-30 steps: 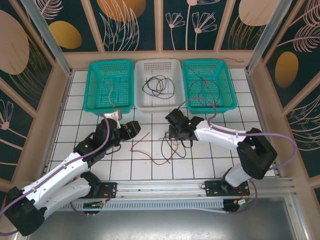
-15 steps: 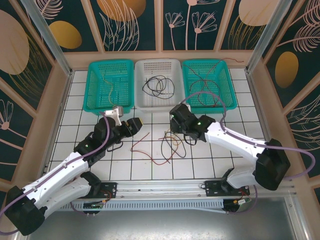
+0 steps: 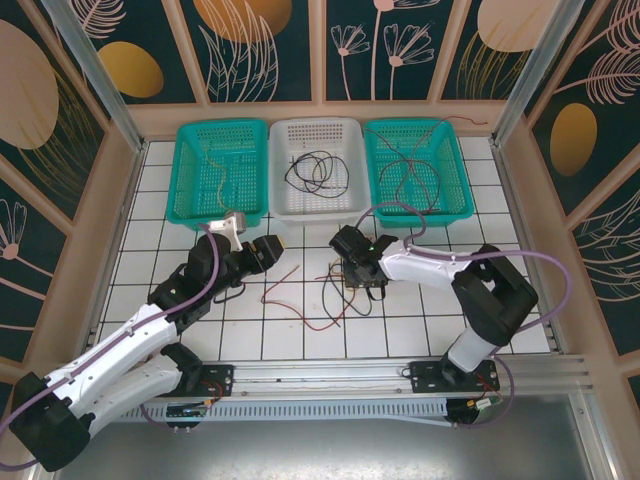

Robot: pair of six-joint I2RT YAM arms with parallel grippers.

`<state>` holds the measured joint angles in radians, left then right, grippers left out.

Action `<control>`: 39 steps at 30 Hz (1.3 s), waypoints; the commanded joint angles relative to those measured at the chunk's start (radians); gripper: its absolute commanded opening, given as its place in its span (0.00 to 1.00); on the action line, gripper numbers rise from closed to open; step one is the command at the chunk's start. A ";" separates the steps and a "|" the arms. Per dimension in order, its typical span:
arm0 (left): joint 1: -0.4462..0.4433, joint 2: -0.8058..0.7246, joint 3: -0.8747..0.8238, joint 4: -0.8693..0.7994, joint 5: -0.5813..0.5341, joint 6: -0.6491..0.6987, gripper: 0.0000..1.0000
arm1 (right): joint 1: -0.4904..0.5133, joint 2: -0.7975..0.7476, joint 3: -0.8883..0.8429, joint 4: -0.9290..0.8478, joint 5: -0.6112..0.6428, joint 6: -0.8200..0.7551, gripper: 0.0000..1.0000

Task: Untangle the cables

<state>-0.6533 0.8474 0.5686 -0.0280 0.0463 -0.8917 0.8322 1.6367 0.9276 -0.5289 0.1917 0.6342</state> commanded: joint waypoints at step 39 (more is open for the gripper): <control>0.004 0.153 0.115 0.383 0.417 0.035 0.71 | 0.128 -0.538 0.225 0.151 0.178 -0.074 0.00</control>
<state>-0.6479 0.9997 0.6472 0.2798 0.3939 -0.8822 0.9520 1.1114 1.1072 -0.4549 0.3504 0.5762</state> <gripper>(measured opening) 0.708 0.046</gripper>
